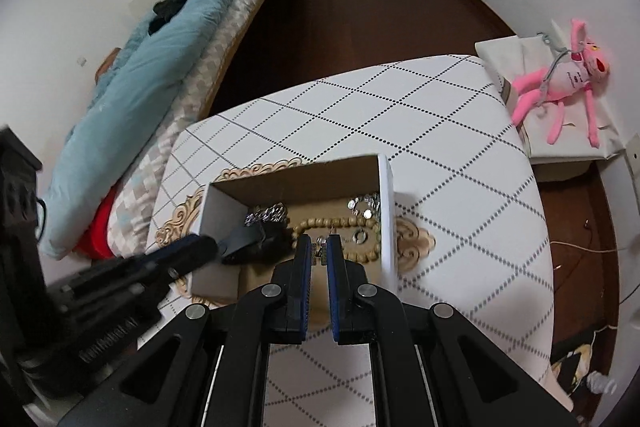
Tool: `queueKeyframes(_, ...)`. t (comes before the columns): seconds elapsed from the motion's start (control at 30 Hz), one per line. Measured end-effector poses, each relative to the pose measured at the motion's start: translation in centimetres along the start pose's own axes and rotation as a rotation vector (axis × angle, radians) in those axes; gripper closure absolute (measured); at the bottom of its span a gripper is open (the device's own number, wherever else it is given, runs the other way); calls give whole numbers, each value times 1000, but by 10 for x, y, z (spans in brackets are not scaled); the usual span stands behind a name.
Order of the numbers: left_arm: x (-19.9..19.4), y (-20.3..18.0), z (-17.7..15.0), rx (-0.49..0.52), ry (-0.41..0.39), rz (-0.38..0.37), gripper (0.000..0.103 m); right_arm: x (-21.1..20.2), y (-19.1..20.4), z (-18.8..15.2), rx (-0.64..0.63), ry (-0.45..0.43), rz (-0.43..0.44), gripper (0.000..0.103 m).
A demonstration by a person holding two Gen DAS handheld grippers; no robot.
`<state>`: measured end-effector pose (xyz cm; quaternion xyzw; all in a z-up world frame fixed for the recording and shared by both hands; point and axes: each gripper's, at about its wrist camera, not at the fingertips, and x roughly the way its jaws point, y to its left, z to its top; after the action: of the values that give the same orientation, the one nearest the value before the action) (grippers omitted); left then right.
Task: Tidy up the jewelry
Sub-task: 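Carry the black ring with left tool while right tool carries the gold piece to the box, then open both tools over the box to drop the ring and gold piece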
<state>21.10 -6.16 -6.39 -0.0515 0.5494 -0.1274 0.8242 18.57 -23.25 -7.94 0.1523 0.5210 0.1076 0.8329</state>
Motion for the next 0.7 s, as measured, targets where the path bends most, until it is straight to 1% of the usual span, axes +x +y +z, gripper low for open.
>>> queueKeyframes(0.03, 1, 2, 6, -4, 9, 7, 92, 5, 0, 5, -7, 19, -7, 95)
queueKeyframes(0.1, 4, 4, 17, -8, 22, 9, 87, 15, -1, 13, -12, 56, -16, 94)
queueKeyframes(0.13, 5, 6, 21, -15, 29, 22, 85, 20, -2, 17, -9, 77, -21, 94)
queueKeyframes(0.17, 5, 8, 23, -18, 30, 30, 79, 24, -3, 20, -9, 94, -25, 93)
queueKeyframes(0.2, 5, 9, 25, -20, 28, 44, 65, 28, -4, 22, -12, 119, -32, 87)
queueKeyframes(0.23, 5, 12, 27, -24, 25, 58, 57, 29, -5, 23, -10, 124, -39, 83)
queueKeyframes(0.27, 3, 15, 27, -33, 14, 65, 43, 28, -7, 23, -11, 123, -45, 73)
queueKeyframes(0.3, 0, 18, 26, -37, 0, 78, 36, 27, -8, 23, -11, 124, -44, 66)
queueKeyframes(0.37, -4, 23, 25, -40, -12, 106, 34, 24, -12, 22, -5, 119, -55, 64)
queueKeyframes(0.43, -6, 28, 22, -48, -17, 131, 28, 20, -14, 21, -11, 109, -68, 64)
queueKeyframes(0.47, -7, 32, 19, -53, -22, 148, 22, 17, -16, 20, -8, 103, -84, 61)
queueKeyframes(0.5, -8, 35, 15, -54, -32, 167, 14, 15, -15, 20, -15, 99, -103, 58)
queueKeyframes(0.53, -8, 36, 13, -50, -37, 182, 10, 13, -14, 18, -27, 89, -127, 51)
queueKeyframes(0.57, -9, 38, 7, -44, -43, 206, 3, 10, -12, 15, -44, 75, -167, 40)
queueKeyframes(0.6, -9, 39, 4, -42, -48, 222, 1, 9, -12, 13, -56, 72, -200, 26)
queueKeyframes(0.63, -9, 40, -1, -38, -54, 240, 1, 8, -11, 12, -63, 71, -223, 20)
queueKeyframes(0.67, -8, 41, -6, -32, -59, 258, 1, 8, -10, 10, -73, 68, -258, 9)
queueKeyframes(0.7, -7, 41, -12, -27, -63, 271, 0, 8, -9, 7, -84, 64, -294, 4)
